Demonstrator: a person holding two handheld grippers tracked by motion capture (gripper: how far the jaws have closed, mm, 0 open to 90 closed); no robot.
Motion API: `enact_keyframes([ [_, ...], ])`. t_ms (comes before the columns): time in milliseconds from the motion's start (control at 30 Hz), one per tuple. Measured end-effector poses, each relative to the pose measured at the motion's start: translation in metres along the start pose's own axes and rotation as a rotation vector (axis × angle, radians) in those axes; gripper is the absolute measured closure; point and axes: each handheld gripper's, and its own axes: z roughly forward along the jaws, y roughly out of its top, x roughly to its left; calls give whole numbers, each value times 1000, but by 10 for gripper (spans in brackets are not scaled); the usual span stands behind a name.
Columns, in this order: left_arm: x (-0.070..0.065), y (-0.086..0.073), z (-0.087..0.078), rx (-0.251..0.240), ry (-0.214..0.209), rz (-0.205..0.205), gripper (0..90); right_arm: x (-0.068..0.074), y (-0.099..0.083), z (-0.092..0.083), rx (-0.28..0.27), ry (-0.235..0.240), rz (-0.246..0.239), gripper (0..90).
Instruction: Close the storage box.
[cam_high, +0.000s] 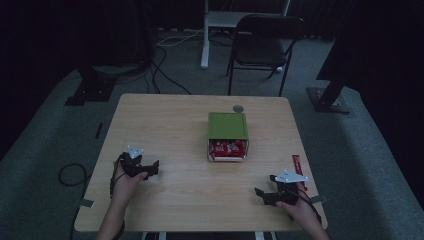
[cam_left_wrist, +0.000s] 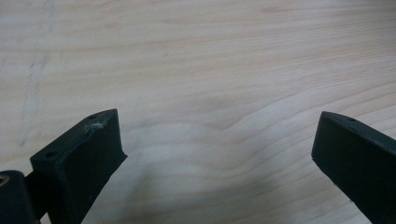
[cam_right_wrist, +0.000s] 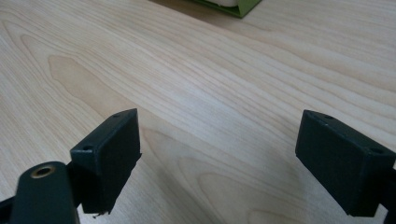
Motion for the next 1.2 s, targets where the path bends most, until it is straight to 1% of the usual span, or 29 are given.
enact_keyframes([
  [33, 2, -2, 0, 8, 12, 1, 30, -1, 0, 0, 5, -5, -3, 135],
  [67, 3, -3, -1, 11, 20, -10, 30, -1, -1, 0, 13, -12, -6, 135],
  [100, 4, -4, -1, 14, 31, -13, 30, -1, -1, 0, 14, -14, -6, 135],
  [133, 4, -5, -2, 16, 45, -8, 30, -2, -1, 0, 13, -14, -6, 135],
  [167, 5, -7, -2, 14, 53, -19, 30, -2, -1, 0, 16, -16, -7, 135],
  [233, 8, -9, -4, 16, 54, -37, 30, -1, -1, 1, 27, -19, -15, 135],
  [300, 10, -10, -5, 12, 71, -40, 30, -1, -1, 1, 35, -16, -13, 135],
  [367, 13, -12, -6, 11, 73, -62, 30, -2, -1, 2, 47, -18, -12, 135],
  [433, 15, -14, -7, 19, 83, -56, 30, -2, 0, 3, 56, -24, -9, 135],
  [567, 21, -17, -10, 17, 113, -69, 30, -1, 0, 4, 68, -23, -21, 135],
  [600, 22, -17, -10, 16, 115, -76, 30, -1, 0, 4, 70, -26, -22, 135],
  [667, 25, -19, -8, 21, 134, -81, 30, -2, 0, 5, 70, -31, -22, 135],
  [733, 26, -21, -7, 30, 140, -90, 30, -2, 1, 5, 71, -32, -25, 135],
  [800, 26, -22, -6, 41, 144, -88, 30, -1, 1, 5, 73, -34, -27, 135],
  [833, 27, -22, -6, 40, 148, -90, 30, -1, 1, 5, 73, -36, -29, 135],
  [900, 28, -22, -6, 53, 166, -80, 30, 0, 1, 5, 75, -39, -36, 134],
  [967, 29, -23, -6, 56, 179, -94, 29, 0, 1, 5, 79, -46, -43, 135],
  [1067, 30, -24, -7, 52, 207, -111, 29, 3, 1, 7, 90, -82, -58, 132],
  [1100, 30, -24, -7, 54, 210, -115, 29, 4, 1, 7, 92, -85, -62, 130],
  [1200, 32, -24, -7, 57, 225, -146, 29, 3, 1, 7, 90, -94, -49, 128],
])
